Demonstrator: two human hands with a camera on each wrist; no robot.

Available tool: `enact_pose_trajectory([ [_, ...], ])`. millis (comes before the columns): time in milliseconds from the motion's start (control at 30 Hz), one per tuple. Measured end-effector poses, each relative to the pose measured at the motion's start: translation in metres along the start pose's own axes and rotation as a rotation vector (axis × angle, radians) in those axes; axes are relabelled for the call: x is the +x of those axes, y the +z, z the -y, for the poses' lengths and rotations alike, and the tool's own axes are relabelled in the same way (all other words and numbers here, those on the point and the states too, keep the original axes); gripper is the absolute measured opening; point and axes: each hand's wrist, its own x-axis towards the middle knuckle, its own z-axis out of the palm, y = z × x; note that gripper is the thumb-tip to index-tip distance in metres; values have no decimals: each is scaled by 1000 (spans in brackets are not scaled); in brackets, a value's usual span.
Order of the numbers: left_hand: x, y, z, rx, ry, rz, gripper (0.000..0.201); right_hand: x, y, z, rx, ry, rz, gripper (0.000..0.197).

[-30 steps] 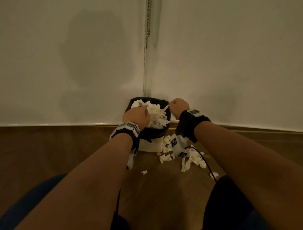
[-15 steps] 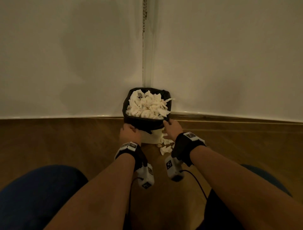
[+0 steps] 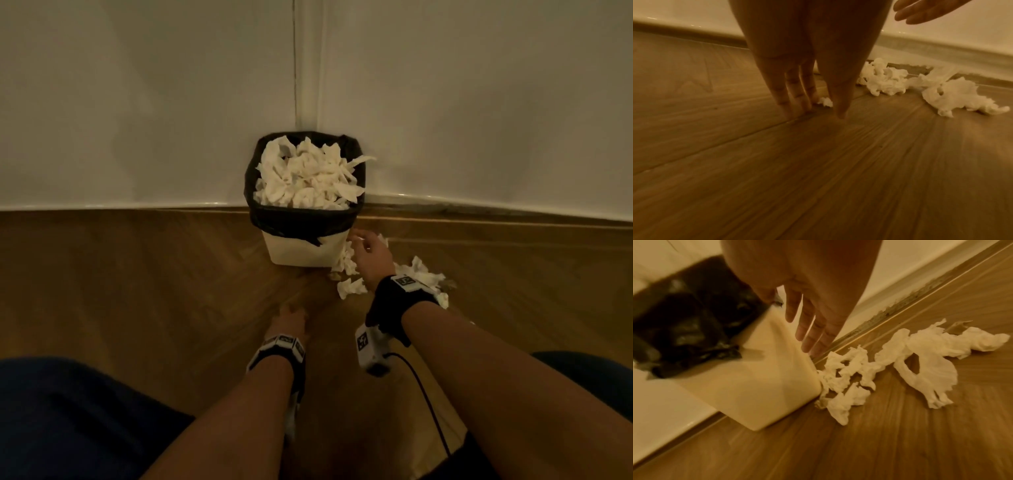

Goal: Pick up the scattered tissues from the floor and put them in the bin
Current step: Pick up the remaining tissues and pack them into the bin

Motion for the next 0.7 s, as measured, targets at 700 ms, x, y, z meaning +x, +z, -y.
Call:
enact_pose_trajectory([
  [700,24,3,-1,-66,-44,-188,22,14,40,-67,-985,-47,437,32],
])
